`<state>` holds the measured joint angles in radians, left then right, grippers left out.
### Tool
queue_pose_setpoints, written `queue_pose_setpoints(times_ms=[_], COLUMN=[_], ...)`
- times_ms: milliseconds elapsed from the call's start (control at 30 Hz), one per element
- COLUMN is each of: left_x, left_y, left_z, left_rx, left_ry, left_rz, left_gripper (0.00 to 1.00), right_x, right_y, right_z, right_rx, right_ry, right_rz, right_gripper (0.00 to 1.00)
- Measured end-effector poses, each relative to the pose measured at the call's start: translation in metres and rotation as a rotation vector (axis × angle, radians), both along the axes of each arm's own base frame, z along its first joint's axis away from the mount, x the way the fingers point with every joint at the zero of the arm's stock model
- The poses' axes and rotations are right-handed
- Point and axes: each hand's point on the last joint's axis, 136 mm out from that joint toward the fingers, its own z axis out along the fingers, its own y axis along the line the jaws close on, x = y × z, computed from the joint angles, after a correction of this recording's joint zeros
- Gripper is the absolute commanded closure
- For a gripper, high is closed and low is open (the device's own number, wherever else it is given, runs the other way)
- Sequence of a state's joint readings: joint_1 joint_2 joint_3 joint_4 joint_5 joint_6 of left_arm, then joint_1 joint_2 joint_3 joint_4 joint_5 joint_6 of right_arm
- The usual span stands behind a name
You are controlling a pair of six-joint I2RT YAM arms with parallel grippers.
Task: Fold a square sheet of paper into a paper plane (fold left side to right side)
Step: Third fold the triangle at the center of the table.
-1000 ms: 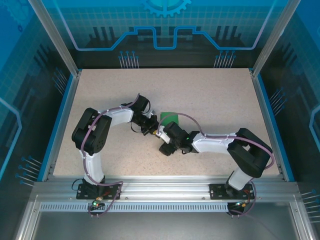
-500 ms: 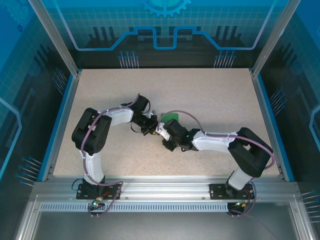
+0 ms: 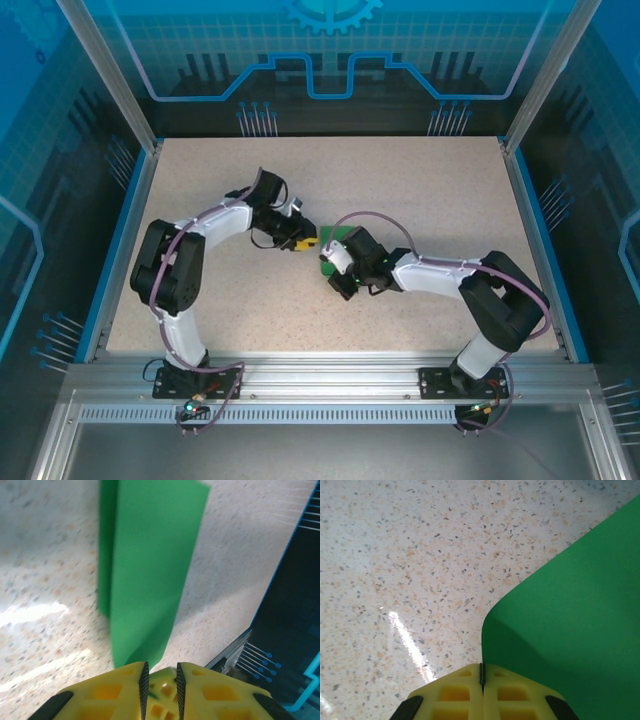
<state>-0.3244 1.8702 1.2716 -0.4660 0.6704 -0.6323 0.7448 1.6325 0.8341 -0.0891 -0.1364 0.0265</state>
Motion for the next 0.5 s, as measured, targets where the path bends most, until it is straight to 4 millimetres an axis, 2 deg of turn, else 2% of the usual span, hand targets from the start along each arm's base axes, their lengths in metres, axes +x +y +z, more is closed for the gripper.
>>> queue_pose_setpoints(times_ms=[100,200,333,500], left_x=[0.016,0.027,0.029,0.028], left_y=[-0.012,-0.028,-0.046,-0.058], left_z=[0.0,-0.012,-0.034,-0.053], left_rx=[-0.001,0.007,0.026,0.047], left_ry=[-0.027,-0.025,0.007,0.039], left_rz=[-0.032,-0.074,-0.126,-0.166], left_gripper=[0.79,0.8,0.8,0.8], right_x=[-0.001,-0.002,-0.004,-0.005], right_y=[0.002,0.002,0.003,0.003], right_z=[-0.002,-0.006,-0.01,-0.01], right_rx=[0.026,0.045,0.063,0.083], right_ry=[0.042,0.085,0.13,0.164], right_rz=[-0.005,-0.01,-0.017,-0.024], right_gripper=[1.0,1.0,1.0,1.0])
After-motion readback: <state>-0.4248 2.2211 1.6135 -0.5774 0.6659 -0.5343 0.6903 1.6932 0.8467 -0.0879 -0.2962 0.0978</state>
